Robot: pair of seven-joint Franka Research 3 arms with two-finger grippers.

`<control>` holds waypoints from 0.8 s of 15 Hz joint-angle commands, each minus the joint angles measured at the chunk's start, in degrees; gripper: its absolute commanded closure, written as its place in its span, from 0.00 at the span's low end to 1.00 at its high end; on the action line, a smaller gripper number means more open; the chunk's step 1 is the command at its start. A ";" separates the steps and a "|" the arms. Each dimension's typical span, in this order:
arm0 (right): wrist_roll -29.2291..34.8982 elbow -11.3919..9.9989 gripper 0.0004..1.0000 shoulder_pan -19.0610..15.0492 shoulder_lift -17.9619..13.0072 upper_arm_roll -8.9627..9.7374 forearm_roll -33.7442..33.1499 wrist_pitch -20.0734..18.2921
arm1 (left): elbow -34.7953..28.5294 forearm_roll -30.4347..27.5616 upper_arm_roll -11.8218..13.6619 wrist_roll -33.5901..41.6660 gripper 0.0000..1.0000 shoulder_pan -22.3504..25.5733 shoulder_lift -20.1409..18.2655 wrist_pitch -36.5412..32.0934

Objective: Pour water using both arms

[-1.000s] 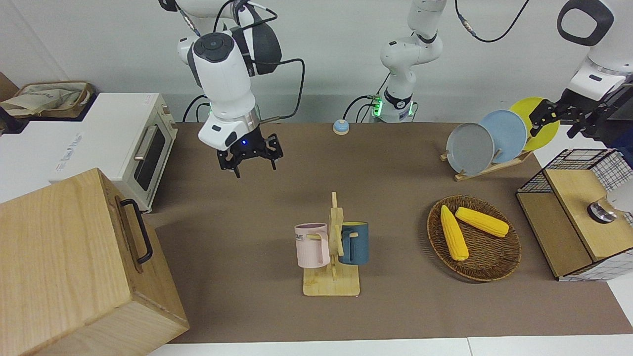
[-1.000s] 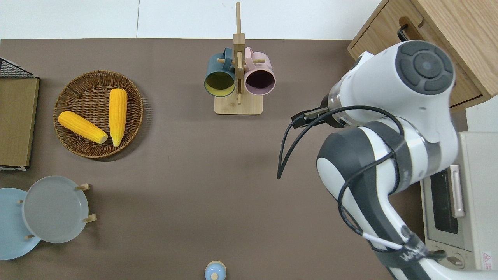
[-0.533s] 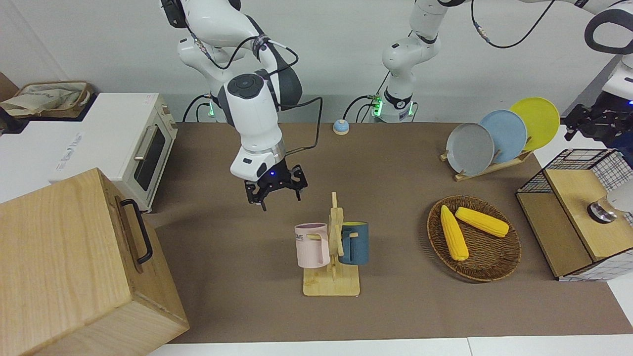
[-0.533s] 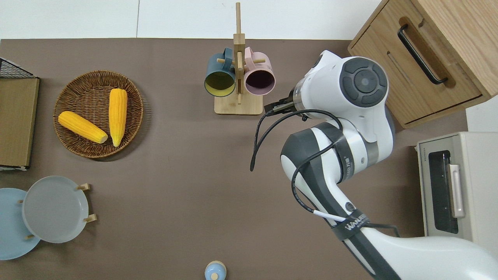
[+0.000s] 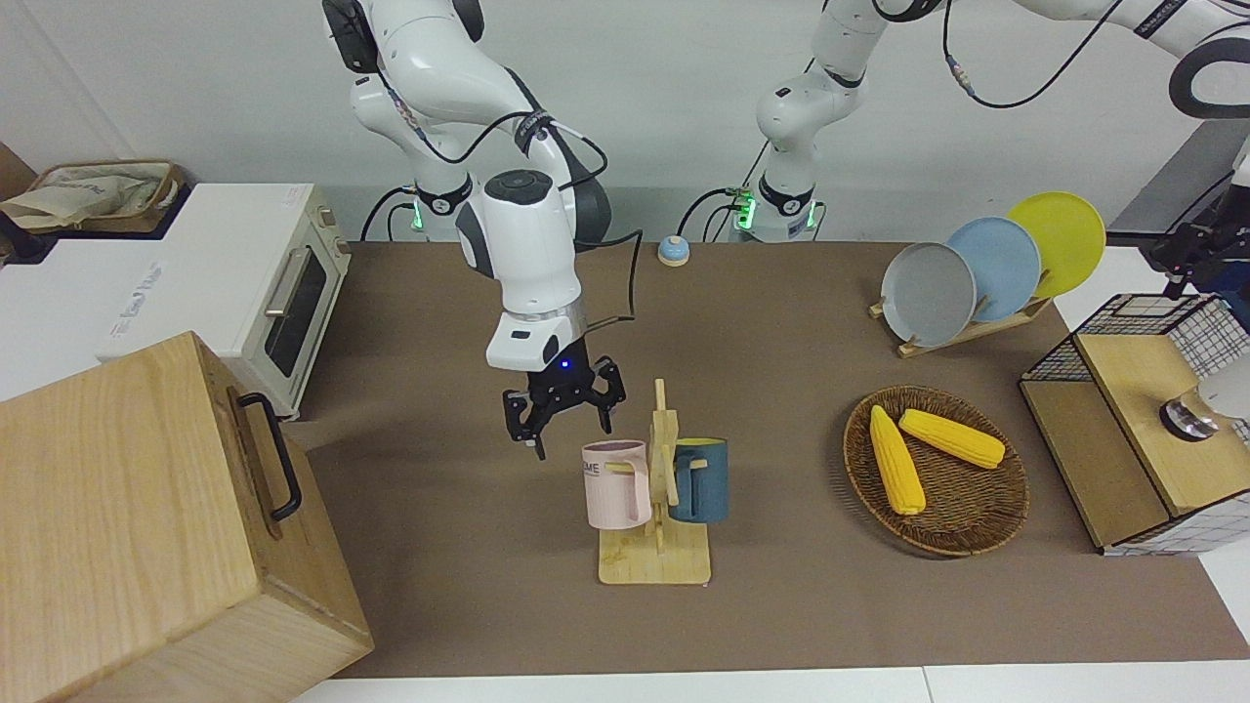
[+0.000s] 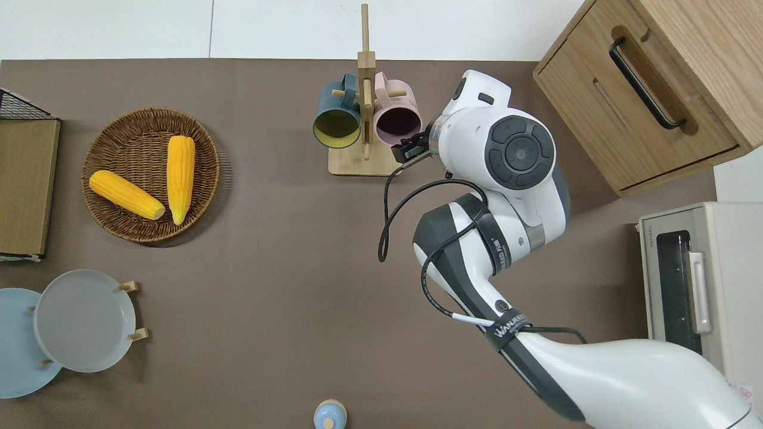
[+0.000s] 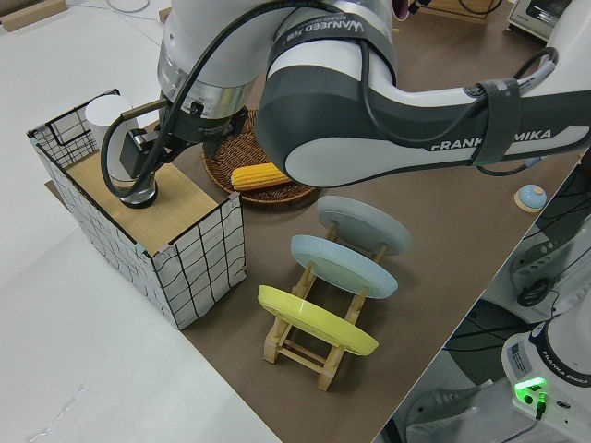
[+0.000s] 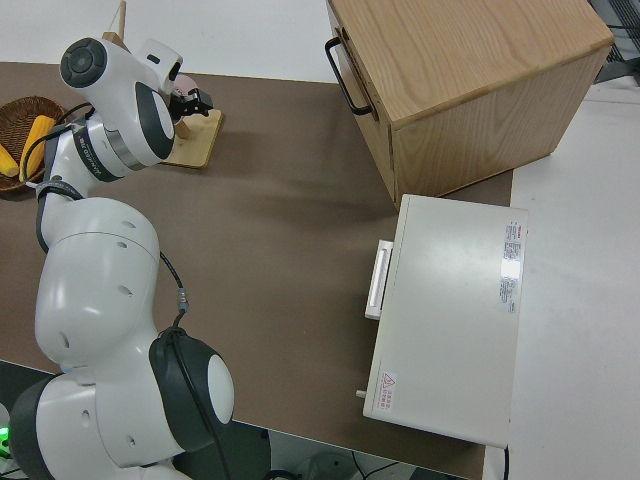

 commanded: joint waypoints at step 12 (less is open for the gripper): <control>-7.86 4.63 0.89 -0.50 4.12 0.20 -1.65 4.92 | -0.29 -26.21 -1.75 9.88 0.00 0.84 7.82 17.96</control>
